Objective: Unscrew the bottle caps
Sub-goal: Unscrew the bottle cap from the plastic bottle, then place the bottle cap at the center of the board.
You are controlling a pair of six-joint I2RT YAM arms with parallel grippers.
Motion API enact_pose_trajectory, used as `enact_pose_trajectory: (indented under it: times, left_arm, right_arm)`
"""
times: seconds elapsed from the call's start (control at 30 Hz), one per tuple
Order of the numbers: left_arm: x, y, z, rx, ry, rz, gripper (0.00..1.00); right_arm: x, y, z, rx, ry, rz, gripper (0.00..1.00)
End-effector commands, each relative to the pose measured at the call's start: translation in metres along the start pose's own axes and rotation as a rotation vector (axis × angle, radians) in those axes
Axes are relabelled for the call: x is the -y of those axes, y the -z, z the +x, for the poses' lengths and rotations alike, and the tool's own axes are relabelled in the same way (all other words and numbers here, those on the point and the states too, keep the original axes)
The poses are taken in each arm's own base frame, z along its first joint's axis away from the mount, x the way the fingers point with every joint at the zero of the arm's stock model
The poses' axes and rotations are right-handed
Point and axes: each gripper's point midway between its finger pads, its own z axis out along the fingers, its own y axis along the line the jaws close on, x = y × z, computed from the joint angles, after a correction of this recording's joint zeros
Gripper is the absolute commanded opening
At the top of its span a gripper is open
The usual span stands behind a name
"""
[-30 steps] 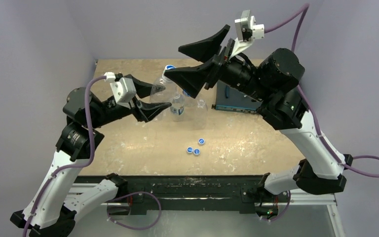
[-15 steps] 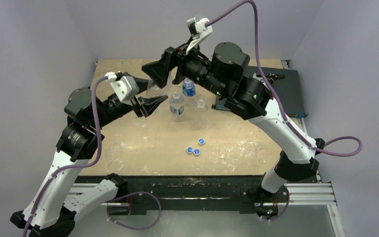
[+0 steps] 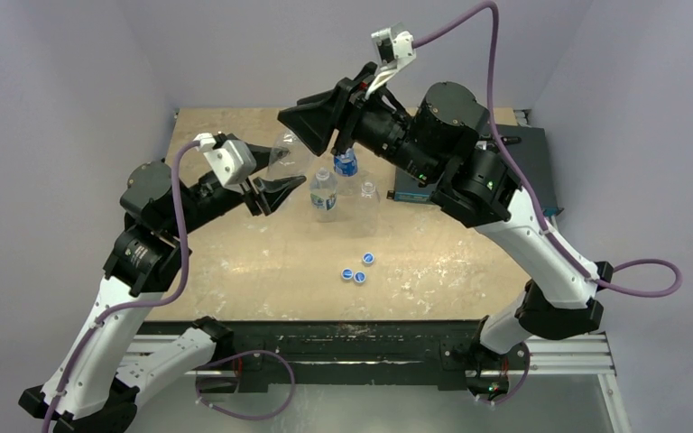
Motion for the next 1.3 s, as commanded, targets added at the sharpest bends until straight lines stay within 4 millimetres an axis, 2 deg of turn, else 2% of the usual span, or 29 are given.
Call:
enact_pose_trajectory:
  times: [0.0,0.2,0.27,0.33,0.43,0.63,0.73,0.9,0.97,1.03,1.13,1.23,1.27]
  left_arm:
    - [-0.002,0.000,-0.009,0.030,-0.032,-0.012,0.00]
    - [-0.002,0.001,-0.010,0.033,-0.032,-0.010,0.00]
    - [-0.002,0.001,-0.010,0.034,-0.033,-0.010,0.00]
    - [-0.002,0.001,-0.010,0.033,-0.033,-0.010,0.00]
    - [-0.002,0.002,-0.010,0.034,-0.034,-0.010,0.00]
    - [0.004,0.002,-0.008,0.029,-0.025,0.016,0.00]
    - [0.014,0.002,-0.008,0.032,-0.013,0.073,0.00]
    - [0.051,0.009,-0.012,0.046,0.040,0.268,0.00]
    - [0.064,0.012,-0.012,0.047,0.069,0.347,0.00]
    - [0.070,0.014,-0.013,0.049,0.083,0.381,0.00]
    - [0.068,0.014,-0.015,0.054,0.076,0.361,0.00]
    - [0.067,0.015,-0.014,0.052,0.068,0.354,0.00]
    - [0.068,0.016,-0.013,0.050,0.067,0.359,0.00]
  right_arm:
    - [-0.009,0.003,-0.008,0.023,-0.022,-0.034,0.50]
    - [-0.007,-0.004,0.006,-0.024,-0.022,-0.030,0.49]
    - [-0.007,-0.004,0.006,-0.023,-0.024,-0.032,0.42]
    - [-0.008,-0.003,0.004,-0.017,-0.027,-0.035,0.30]
    - [-0.012,0.001,-0.004,0.003,-0.025,-0.051,0.16]
    - [-0.020,0.017,-0.040,0.090,0.025,-0.070,0.07]
    - [-0.027,0.030,-0.062,0.151,0.076,-0.105,0.04]
    - [-0.051,0.060,-0.072,0.200,0.188,-0.300,0.00]
    - [-0.050,0.069,-0.074,0.219,0.207,-0.324,0.00]
    - [-0.035,0.072,-0.078,0.229,0.213,-0.268,0.00]
    - [0.008,0.073,-0.068,0.190,0.210,-0.102,0.00]
    - [0.072,0.077,-0.026,0.108,0.200,0.154,0.00]
    - [0.090,0.081,-0.005,0.069,0.191,0.220,0.00]
